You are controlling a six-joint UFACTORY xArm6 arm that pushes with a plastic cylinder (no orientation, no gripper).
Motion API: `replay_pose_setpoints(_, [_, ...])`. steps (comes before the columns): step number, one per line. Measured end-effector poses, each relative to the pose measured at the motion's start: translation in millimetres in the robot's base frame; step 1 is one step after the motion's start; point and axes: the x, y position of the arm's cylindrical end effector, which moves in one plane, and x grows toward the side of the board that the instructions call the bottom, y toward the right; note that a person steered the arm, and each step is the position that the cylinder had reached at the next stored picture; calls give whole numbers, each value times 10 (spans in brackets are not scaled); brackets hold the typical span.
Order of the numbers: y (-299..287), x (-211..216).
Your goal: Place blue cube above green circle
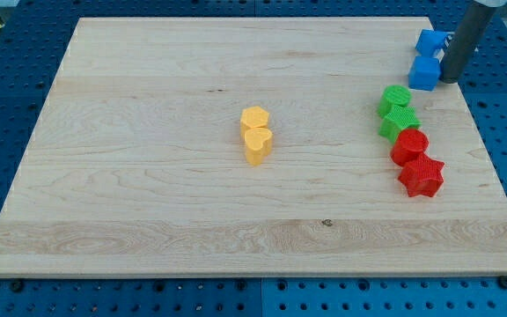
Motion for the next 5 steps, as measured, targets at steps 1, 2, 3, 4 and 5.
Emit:
replay_pose_setpoints(1, [-19, -25])
replay_pose_setpoints(2, [-19, -27])
replay_pose_setpoints(3, [-81, 21])
replay_pose_setpoints(4, [-125, 21])
replay_pose_setpoints(5, [-280, 21])
